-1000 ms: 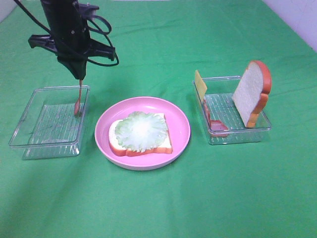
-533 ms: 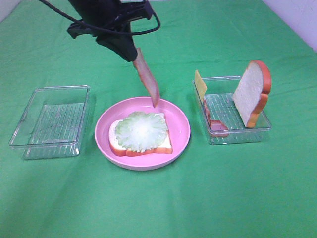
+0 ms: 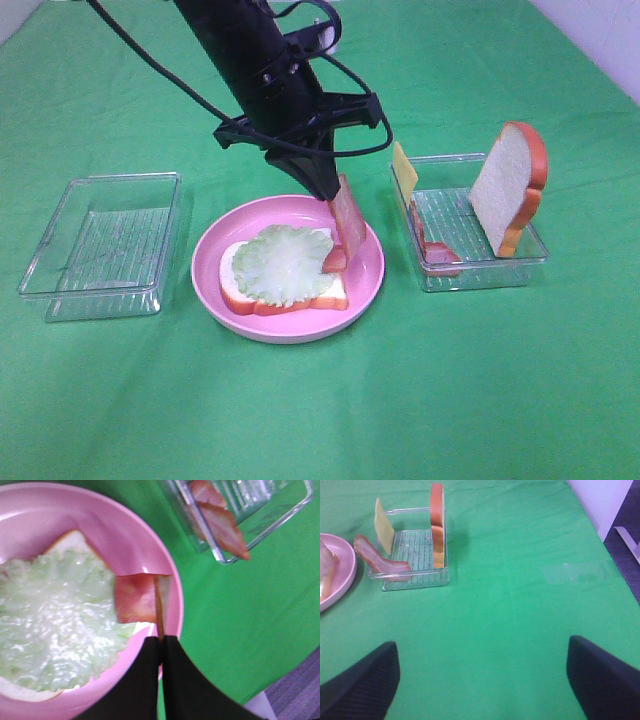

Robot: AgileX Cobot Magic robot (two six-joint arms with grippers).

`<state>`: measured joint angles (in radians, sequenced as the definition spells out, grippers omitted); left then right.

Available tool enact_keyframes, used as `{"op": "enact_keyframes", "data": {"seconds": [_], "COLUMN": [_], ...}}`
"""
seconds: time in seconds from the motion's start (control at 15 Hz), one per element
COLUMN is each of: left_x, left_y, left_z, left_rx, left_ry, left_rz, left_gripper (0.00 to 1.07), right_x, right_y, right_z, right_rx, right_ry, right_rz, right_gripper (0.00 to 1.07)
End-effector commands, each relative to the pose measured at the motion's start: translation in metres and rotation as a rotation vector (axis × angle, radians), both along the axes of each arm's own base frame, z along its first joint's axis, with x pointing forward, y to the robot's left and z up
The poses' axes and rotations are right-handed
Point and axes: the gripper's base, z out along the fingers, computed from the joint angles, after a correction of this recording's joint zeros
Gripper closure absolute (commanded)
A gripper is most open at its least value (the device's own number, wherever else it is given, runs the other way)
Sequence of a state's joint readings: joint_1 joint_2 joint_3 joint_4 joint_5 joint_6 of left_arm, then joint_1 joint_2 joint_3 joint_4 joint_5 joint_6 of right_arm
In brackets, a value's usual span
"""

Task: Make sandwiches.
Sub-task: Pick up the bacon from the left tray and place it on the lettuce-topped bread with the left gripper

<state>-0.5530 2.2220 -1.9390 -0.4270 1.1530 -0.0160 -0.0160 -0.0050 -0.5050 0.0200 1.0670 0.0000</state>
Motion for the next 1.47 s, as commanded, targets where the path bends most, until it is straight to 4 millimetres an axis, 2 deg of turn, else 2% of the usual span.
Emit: {"op": "enact_keyframes", "data": {"seconds": [0.07, 0.2, 0.4, 0.73, 0.8, 0.93, 1.0, 1.07, 1.13, 1.2, 1.47], "left_x": [0.001, 0.002, -0.003, -0.002, -0.001, -0.002, -0.003, -0.003, -0.003, -0.003, -0.003], "left_y": [0.009, 0.018, 0.021, 0.023, 0.024, 0.021, 0.019, 0.019, 0.02, 0.021, 0.023], "left_z": [-0.003, -0.007, -0.007, -0.008, -0.008, -0.01, -0.01, -0.01, -0.01, -0.01, -0.002], "left_rx": [0.117, 0.225, 0.261, 0.28, 0.286, 0.269, 0.25, 0.247, 0.251, 0.26, 0.261], "left_ry": [-0.014, -0.006, 0.068, 0.084, 0.083, 0.103, 0.121, 0.124, 0.12, 0.111, 0.086], "left_rz": [0.038, 0.079, 0.132, 0.223, 0.233, 0.235, 0.237, 0.237, 0.236, 0.233, 0.23], "left_gripper": [1.07, 1.07, 1.07, 1.07, 1.04, 0.89, 0.78, 0.6, 0.5, 0.45, 0.44], "right_x": [-0.002, -0.002, -0.002, -0.002, -0.002, -0.002, -0.002, -0.002, -0.002, -0.002, -0.002], "right_y": [0.0, 0.0, 0.0, 0.0, 0.0, 0.0, 0.0, 0.0, 0.0, 0.0, 0.0], "right_z": [0.0, 0.0, 0.0, 0.0, 0.0, 0.0, 0.0, 0.0, 0.0, 0.0, 0.0], "right_rx": [0.0, 0.0, 0.0, 0.0, 0.0, 0.0, 0.0, 0.0, 0.0, 0.0, 0.0], "right_ry": [-0.022, -0.022, -0.022, -0.022, -0.022, -0.022, -0.022, -0.022, -0.022, -0.022, -0.022], "right_rz": [-0.006, -0.006, -0.006, -0.006, -0.006, -0.006, -0.006, -0.006, -0.006, -0.006, -0.006], "right_gripper": [0.22, 0.22, 0.22, 0.22, 0.22, 0.22, 0.22, 0.22, 0.22, 0.22, 0.22]}}
